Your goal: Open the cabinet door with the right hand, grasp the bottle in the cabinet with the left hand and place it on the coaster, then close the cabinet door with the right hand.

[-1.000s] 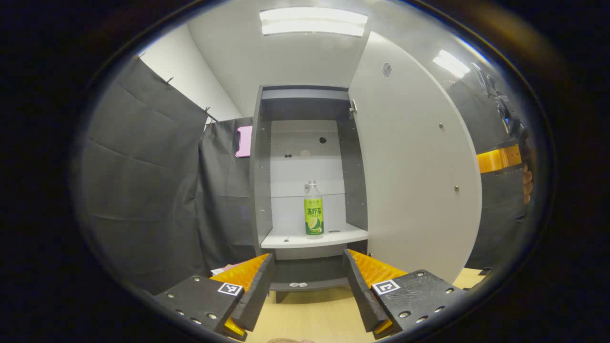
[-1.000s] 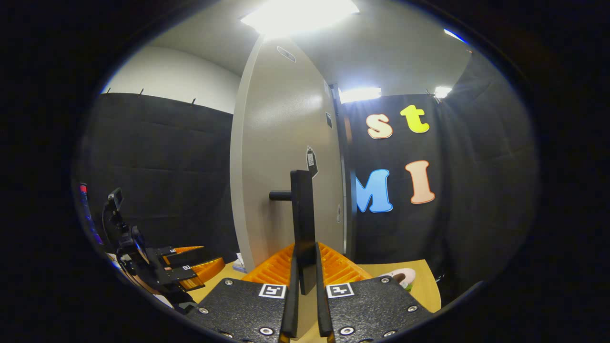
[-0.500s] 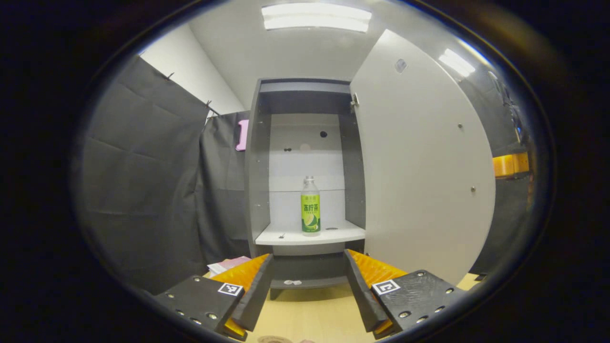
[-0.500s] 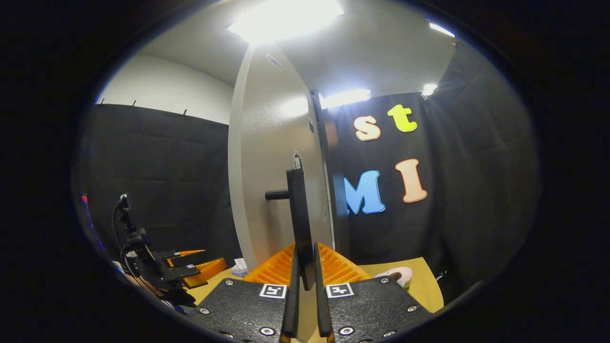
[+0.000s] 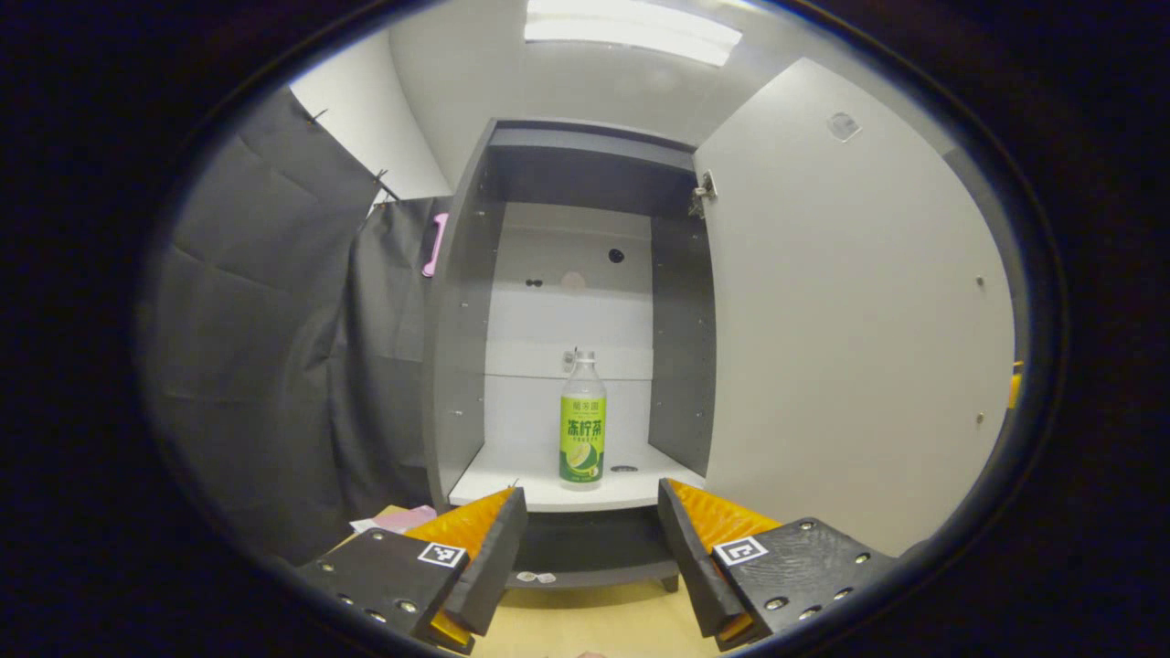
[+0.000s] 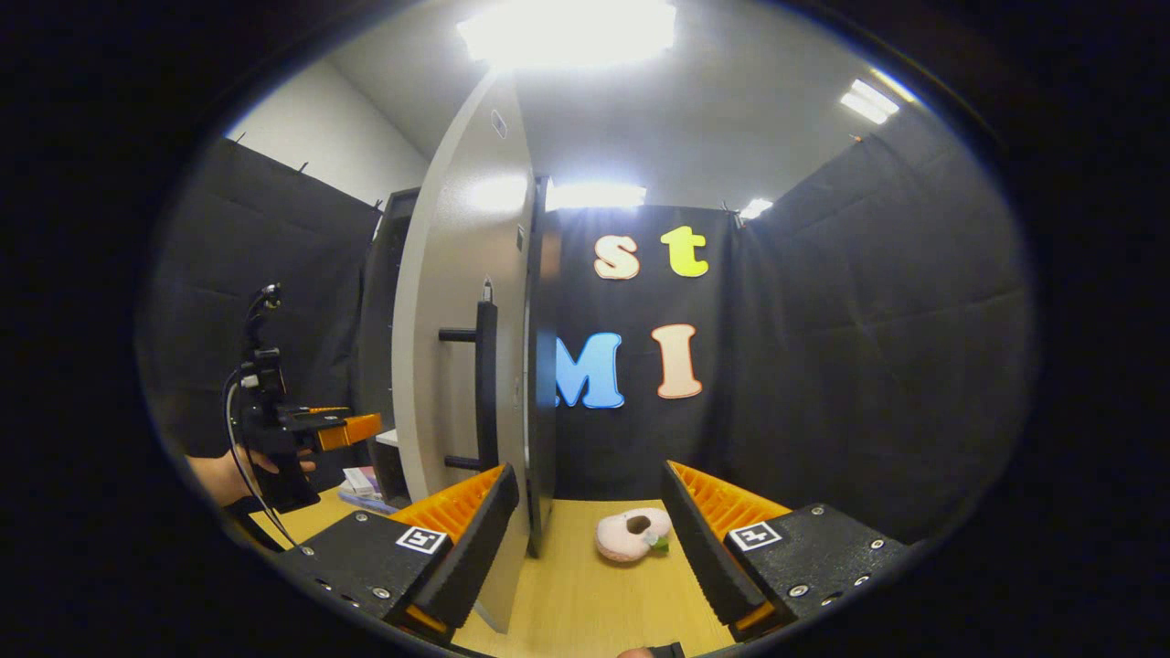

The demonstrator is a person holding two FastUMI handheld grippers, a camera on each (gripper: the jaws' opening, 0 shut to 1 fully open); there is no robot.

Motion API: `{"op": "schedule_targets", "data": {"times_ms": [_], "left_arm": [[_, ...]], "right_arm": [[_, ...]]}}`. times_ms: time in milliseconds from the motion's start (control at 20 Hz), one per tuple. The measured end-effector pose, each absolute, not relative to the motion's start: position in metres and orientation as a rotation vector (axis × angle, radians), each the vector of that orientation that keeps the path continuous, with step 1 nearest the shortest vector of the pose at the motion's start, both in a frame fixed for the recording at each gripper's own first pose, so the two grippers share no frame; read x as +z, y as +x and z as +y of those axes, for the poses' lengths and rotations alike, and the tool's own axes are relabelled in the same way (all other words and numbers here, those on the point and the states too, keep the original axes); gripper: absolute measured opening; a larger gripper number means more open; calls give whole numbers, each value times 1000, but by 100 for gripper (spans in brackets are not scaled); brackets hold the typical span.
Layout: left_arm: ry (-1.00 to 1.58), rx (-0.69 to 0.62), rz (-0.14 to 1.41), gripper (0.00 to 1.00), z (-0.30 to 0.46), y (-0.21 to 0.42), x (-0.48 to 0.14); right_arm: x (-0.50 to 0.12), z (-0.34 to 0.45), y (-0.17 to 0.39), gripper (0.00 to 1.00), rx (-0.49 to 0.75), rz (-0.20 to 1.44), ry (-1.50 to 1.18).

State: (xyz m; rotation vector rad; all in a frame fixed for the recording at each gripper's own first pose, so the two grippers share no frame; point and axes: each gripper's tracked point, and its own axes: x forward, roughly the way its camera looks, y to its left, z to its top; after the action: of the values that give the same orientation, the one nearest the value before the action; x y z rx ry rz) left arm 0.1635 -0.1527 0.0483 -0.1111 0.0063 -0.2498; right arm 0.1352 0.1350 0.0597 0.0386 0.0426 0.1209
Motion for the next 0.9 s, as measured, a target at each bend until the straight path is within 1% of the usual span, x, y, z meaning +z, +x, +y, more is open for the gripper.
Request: {"op": "schedule_targets", "data": {"times_ms": [100,150,200,250,300,350,400,450,550,600,750,800,900], "left_arm": [[-122,-266,8,87,-155,191,46],[-128,-273,9,83,-156,203,46],[-131,-275,13,87,-156,217,45],[-132,-279,13,87,-156,230,44],[-128,-280,15,83,-157,242,44],[-122,-282,17,87,-157,254,43],[-119,-284,15,83,-159,264,43],[-120,-291,13,87,-163,276,43],[-112,-297,16,87,-168,296,39],[-109,-297,19,82,-170,307,36],[-113,-299,32,82,-179,336,30],[-110,-303,38,82,-183,345,25],[-104,-311,51,82,-189,359,19]], "right_arm": [[51,123,134,96,48,66,38],[47,119,132,96,17,76,42],[45,115,128,96,-13,82,48],[42,112,126,96,-40,87,55],[40,109,125,96,-65,93,62],[37,104,126,96,-89,98,68],[35,99,124,96,-113,102,72],[31,98,123,96,-134,108,76],[24,94,121,96,-168,124,86],[21,92,121,96,-181,131,91],[11,88,122,96,-213,153,103],[9,85,121,94,-222,160,106],[5,82,119,96,-237,170,110]]}}
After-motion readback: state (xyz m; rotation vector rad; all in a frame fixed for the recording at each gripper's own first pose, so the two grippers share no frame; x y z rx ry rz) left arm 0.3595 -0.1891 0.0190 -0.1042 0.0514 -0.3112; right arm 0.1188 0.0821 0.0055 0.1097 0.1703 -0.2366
